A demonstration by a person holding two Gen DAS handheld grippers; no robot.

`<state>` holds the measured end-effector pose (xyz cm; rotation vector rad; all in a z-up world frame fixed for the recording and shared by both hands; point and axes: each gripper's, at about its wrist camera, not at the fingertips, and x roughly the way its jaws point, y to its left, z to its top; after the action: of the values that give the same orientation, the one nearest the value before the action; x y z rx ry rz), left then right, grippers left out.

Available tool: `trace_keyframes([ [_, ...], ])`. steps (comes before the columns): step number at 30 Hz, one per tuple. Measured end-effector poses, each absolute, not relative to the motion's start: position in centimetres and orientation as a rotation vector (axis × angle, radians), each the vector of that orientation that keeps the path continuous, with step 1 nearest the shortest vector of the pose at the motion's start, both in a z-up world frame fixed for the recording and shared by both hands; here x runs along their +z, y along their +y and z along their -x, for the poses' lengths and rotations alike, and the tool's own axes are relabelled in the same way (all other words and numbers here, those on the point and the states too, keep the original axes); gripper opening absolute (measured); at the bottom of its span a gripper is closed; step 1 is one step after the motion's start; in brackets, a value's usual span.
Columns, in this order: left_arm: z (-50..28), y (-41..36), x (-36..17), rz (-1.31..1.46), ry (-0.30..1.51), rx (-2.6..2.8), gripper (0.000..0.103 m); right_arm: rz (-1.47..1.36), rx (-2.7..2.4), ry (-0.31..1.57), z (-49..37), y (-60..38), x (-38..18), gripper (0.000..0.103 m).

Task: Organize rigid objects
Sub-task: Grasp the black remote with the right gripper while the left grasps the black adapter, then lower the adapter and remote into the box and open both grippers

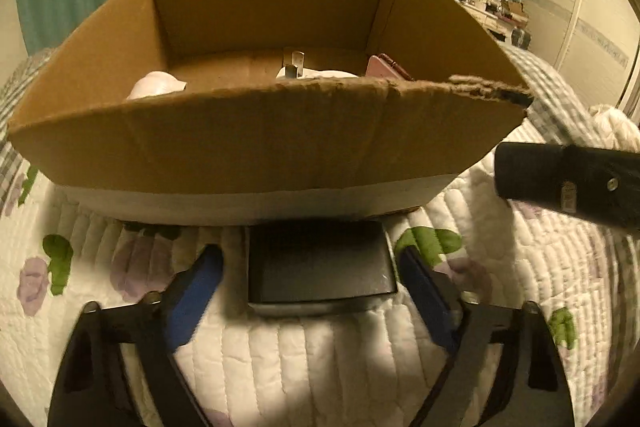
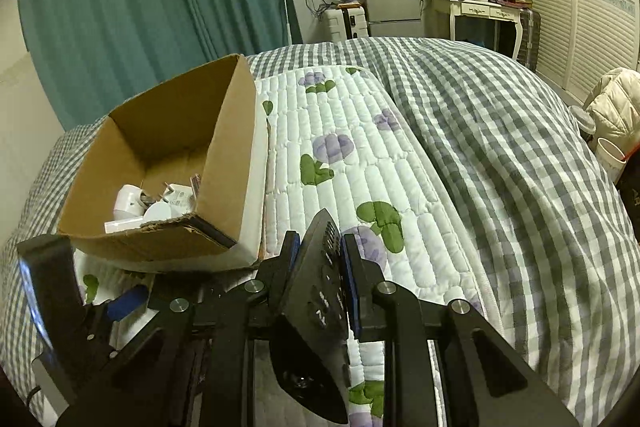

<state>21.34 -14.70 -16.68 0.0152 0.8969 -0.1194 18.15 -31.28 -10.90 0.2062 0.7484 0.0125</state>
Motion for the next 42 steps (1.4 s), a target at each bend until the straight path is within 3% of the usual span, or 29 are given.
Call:
trace_keyframes([
  [1,-21.4,-14.7,-16.7,-0.008,0.905,-0.134,0.071,-0.204,0.012,0.748,-18.2,-31.3,-10.9,0.020],
  [12,-17.8,-13.8,-13.2,-0.001,0.898,-0.141,0.069,-0.126,0.032,0.691,-15.9,-29.6,-6.3,0.020],
  [22,-14.7,-12.4,-3.4,-0.002,0.741,-0.190,0.069,-0.071,0.072,0.579,-12.9,-27.9,1.7,0.020],
  [28,-16.8,-10.5,1.6,-0.024,0.663,-0.194,0.069,-0.048,0.092,0.524,-13.8,-27.1,4.7,0.020],
  [33,-20.0,-9.7,1.1,-0.083,0.649,-0.147,0.069,-0.037,0.125,0.505,-16.6,-25.8,5.2,0.020],
  [42,-25.9,-8.5,-5.5,-0.097,0.762,-0.092,0.069,-0.007,0.155,0.561,-21.9,-24.2,0.7,0.020],
])
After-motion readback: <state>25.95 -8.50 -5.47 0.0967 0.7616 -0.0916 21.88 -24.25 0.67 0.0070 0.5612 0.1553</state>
